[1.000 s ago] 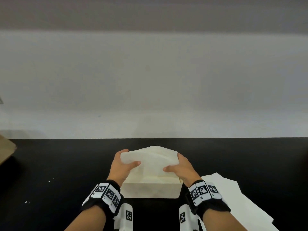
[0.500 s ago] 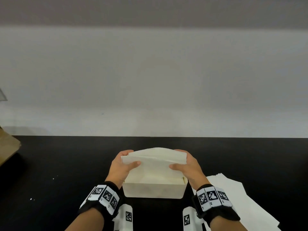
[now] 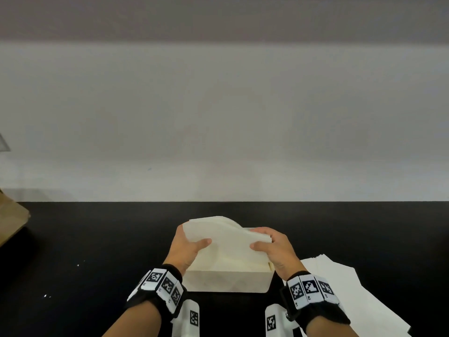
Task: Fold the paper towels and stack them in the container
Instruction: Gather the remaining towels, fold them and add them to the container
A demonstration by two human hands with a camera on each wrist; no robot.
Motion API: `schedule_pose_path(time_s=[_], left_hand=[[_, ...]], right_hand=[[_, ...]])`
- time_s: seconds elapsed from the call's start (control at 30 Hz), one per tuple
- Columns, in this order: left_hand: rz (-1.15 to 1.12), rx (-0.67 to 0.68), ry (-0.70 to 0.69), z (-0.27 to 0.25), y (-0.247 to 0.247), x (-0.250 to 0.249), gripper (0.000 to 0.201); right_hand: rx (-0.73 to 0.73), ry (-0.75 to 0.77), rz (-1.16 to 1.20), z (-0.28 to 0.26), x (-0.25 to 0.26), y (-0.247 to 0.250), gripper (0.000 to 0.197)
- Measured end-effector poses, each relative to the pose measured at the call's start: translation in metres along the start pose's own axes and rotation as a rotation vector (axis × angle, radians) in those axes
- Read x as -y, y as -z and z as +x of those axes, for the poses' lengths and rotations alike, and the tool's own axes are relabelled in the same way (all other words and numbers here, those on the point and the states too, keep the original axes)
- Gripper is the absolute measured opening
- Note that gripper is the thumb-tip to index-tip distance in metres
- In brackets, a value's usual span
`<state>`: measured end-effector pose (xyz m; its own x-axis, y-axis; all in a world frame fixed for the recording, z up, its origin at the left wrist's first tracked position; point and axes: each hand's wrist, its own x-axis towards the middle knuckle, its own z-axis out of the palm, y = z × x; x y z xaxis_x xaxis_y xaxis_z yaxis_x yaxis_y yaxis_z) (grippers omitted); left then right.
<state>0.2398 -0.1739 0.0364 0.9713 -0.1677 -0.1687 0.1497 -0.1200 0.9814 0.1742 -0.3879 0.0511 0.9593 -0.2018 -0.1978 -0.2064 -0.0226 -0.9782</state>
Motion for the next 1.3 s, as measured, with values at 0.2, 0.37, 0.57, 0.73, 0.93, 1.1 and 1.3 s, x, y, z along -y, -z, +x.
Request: schedule_pose_path(time_s=[0.2, 0.37, 0.57, 0.73, 0.93, 1.1, 1.3], left_hand=[[-0.172, 0.034, -0.023, -0.006, 0.008, -0.005, 0.04], [-0.097, 0.049, -0.033, -0.007, 0.009, 0.0, 0.064], [-0.018, 0.07, -0.054, 0.0, -0.004, 0.002, 0.073], [-0.047, 0.071, -0.038, 0.001, -0.004, 0.003, 0.052], [-0.119, 0.063, -0.067, -0.008, 0.013, 0.0, 0.029], [-0.067, 0.094, -0.072, -0.012, 0.021, -0.001, 0.039], [-0.039, 0.068, -0.051, -0.01, 0.011, -0.001, 0.06]], right_hand=[[-0.001, 0.039, 0.122, -0.008, 0.0, 0.011, 0.027], [-0.016, -0.001, 0.089, -0.005, -0.008, 0.013, 0.046], [-0.014, -0.023, -0.083, -0.012, 0.001, -0.007, 0.045], [-0.119, -0.049, -0.134, -0.016, 0.004, -0.011, 0.032], [-0.145, 0.008, 0.024, -0.023, 0.01, -0.005, 0.029], [-0.045, -0.026, -0.001, -0.018, 0.004, -0.001, 0.04], [-0.032, -0.085, -0.109, -0.014, -0.001, -0.007, 0.041]])
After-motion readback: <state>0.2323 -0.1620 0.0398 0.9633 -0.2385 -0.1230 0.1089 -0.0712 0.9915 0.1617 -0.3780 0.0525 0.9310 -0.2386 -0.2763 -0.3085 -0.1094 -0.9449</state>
